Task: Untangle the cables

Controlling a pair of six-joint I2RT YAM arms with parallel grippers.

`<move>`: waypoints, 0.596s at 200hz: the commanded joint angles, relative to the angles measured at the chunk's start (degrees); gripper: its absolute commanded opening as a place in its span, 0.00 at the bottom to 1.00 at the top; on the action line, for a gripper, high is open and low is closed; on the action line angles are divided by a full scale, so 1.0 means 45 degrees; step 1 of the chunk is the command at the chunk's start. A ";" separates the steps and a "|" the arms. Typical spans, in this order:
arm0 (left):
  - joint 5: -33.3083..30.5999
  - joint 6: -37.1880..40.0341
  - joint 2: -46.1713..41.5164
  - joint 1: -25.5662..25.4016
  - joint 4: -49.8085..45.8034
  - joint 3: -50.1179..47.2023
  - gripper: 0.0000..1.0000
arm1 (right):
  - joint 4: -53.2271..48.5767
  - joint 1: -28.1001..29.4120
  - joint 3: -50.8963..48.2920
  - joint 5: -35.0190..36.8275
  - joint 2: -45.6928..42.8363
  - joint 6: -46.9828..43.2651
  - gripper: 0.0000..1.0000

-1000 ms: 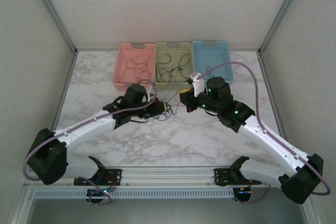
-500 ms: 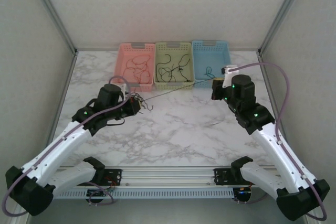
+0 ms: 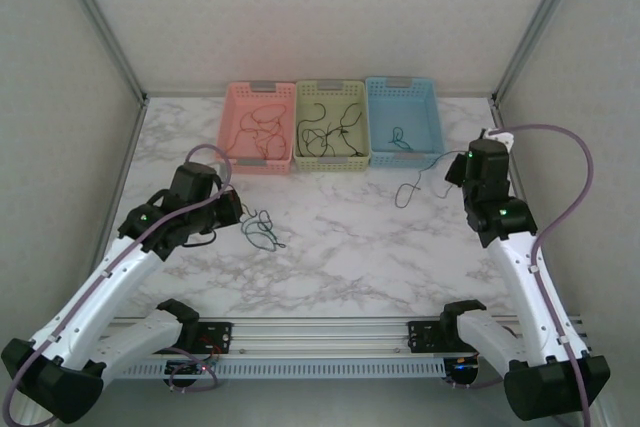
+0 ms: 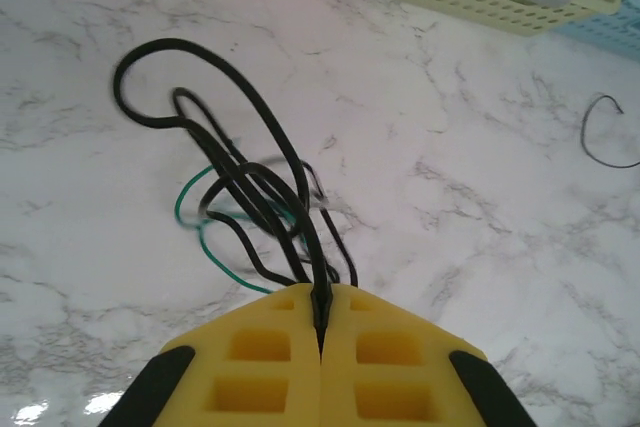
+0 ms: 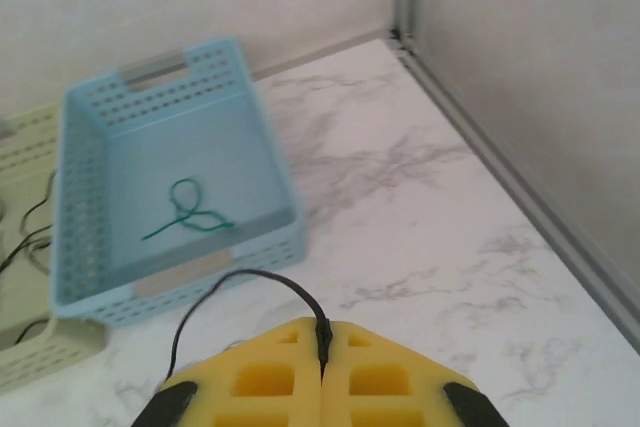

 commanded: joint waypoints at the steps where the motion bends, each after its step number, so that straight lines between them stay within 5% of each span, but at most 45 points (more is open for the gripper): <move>1: -0.0323 0.0280 -0.0319 0.0151 -0.0449 0.0410 0.00 | 0.0104 -0.0348 0.0026 -0.0190 -0.0071 0.0555 0.00; 119: 0.0533 0.0182 -0.0451 0.0152 0.0139 -0.0002 0.00 | 0.3260 -0.0323 0.1717 -0.8291 0.0360 0.2437 0.00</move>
